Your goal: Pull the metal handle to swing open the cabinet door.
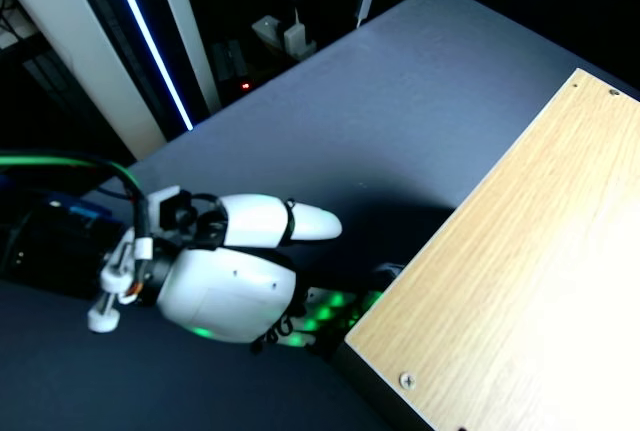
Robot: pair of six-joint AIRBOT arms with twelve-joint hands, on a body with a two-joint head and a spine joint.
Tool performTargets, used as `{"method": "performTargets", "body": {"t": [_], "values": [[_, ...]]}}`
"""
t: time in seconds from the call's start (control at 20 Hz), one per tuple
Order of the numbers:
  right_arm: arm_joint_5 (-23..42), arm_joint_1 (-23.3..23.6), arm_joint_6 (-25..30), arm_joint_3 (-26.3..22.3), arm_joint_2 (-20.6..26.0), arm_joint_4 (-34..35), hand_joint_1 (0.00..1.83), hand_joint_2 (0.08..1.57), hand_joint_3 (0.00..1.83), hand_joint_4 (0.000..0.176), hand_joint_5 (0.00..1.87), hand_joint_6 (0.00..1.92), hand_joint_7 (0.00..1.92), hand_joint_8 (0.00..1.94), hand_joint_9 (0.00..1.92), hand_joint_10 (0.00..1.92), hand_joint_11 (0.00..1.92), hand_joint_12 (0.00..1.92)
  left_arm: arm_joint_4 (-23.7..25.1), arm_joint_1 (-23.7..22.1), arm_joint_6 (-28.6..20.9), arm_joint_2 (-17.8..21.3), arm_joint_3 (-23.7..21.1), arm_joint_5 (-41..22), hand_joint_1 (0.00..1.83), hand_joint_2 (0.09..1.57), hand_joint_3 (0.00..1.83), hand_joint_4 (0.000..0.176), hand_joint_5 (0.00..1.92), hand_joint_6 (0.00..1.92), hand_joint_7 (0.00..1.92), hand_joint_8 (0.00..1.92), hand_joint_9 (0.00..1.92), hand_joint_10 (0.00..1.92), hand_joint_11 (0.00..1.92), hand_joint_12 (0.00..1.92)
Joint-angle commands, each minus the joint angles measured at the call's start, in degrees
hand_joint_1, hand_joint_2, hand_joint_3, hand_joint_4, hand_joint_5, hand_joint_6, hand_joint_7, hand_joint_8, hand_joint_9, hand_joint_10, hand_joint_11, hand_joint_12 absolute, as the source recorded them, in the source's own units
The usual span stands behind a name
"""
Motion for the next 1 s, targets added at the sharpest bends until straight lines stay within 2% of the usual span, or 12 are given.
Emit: {"method": "performTargets", "body": {"t": [0.0, 0.2, 0.65, 0.95], "values": [[3.7, 0.9, 0.5, 0.2, 0.3, 1.8, 0.00, 1.57, 0.02, 0.000, 0.18, 0.00, 0.20, 0.00, 0.18, 0.00, 0.00, 0.53, -5.6, -0.6, 0.4, 0.3, -0.1, -0.9, 0.00, 1.57, 0.17, 0.000, 0.30, 0.00, 0.30, 0.00, 0.29, 0.00, 0.00, 0.66], [4.7, 0.6, 0.5, -0.7, 0.9, 1.8, 0.00, 1.57, 0.02, 0.000, 0.17, 0.00, 0.20, 0.00, 0.18, 0.00, 0.00, 0.52, -5.6, -0.6, 0.4, 0.3, -0.1, -0.9, 0.00, 1.57, 0.17, 0.000, 0.30, 0.00, 0.31, 0.00, 0.29, 0.00, 0.00, 0.66], [11.8, -2.1, 0.5, -3.2, 2.7, 1.7, 0.00, 1.57, 0.02, 0.000, 0.18, 0.00, 0.20, 0.00, 0.17, 0.00, 0.00, 0.53, -5.6, -0.6, 0.4, 0.3, -0.1, -0.9, 0.00, 1.57, 0.17, 0.000, 0.30, 0.00, 0.30, 0.00, 0.28, 0.00, 0.00, 0.64], [12.7, -2.5, 0.5, -5.1, 4.2, 0.2, 0.00, 1.57, 0.02, 0.000, 0.17, 0.00, 0.19, 0.00, 0.17, 0.00, 0.00, 0.53, -5.6, -0.6, 0.4, 0.3, -0.1, -0.9, 0.00, 1.57, 0.17, 0.000, 0.30, 0.00, 0.30, 0.00, 0.28, 0.00, 0.00, 0.65]]}}
